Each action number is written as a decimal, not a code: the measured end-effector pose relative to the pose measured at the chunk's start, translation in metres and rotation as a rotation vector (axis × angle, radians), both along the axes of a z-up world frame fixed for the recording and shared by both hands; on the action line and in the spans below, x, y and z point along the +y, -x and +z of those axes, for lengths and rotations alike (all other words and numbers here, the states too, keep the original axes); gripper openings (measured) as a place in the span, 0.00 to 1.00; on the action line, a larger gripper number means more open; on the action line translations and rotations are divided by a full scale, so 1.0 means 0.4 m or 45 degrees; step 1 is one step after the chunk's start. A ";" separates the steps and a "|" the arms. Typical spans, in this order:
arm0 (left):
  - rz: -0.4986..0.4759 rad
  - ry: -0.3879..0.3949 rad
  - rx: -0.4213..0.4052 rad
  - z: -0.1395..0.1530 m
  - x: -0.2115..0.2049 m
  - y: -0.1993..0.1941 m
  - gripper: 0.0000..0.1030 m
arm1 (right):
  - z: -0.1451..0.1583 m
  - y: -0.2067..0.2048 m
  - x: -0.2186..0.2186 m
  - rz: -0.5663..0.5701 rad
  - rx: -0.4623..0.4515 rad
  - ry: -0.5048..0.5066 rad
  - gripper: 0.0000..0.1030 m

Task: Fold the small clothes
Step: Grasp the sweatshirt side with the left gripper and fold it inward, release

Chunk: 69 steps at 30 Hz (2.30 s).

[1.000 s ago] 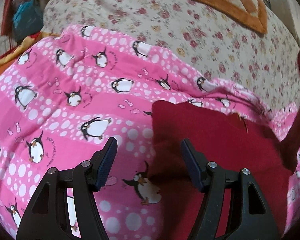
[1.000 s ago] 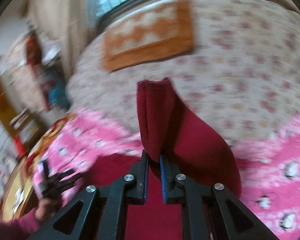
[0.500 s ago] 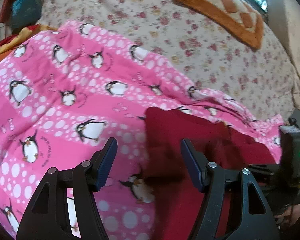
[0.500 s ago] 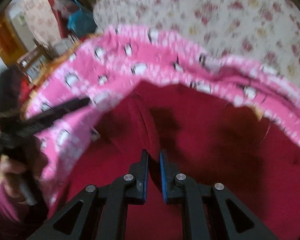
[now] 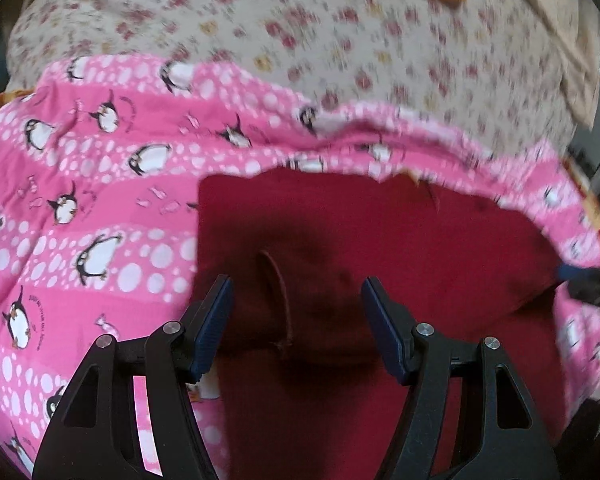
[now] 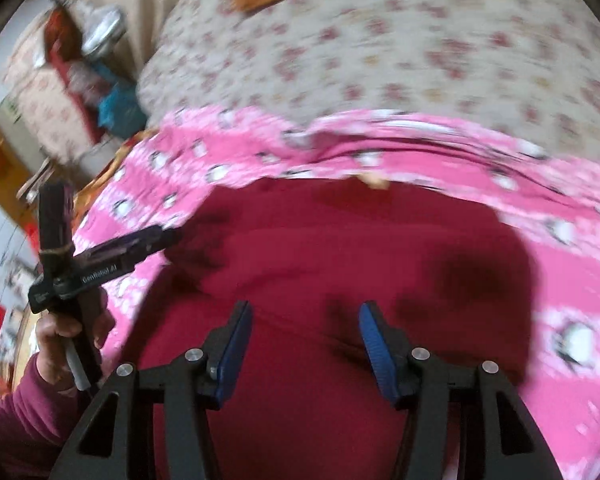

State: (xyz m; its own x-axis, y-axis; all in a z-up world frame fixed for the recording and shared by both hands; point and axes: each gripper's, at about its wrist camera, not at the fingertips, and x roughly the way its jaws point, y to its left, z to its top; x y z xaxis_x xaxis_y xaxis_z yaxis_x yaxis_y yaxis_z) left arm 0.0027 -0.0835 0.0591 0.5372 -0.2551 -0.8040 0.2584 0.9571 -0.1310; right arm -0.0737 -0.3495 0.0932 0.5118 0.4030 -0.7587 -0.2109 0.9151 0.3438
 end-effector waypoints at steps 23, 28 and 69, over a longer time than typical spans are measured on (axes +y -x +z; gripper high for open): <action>0.160 0.119 -0.003 0.001 0.087 -0.058 0.12 | -0.100 -0.060 -0.250 -0.458 0.140 -0.132 0.67; 0.118 0.096 -0.020 -0.002 0.062 -0.051 0.12 | -0.147 -0.151 -0.238 -0.474 0.194 -0.217 0.67; 0.061 0.020 0.036 -0.055 0.020 -0.044 0.19 | -0.198 -0.179 -0.233 -0.461 0.140 0.253 0.50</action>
State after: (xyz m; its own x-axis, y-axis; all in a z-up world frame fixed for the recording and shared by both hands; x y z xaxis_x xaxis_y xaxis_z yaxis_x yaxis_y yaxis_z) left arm 0.0202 -0.0755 0.0369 0.5261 -0.2429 -0.8150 0.2087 0.9659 -0.1531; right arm -0.0023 -0.4428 0.0141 0.5053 0.0528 -0.8613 0.1638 0.9741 0.1558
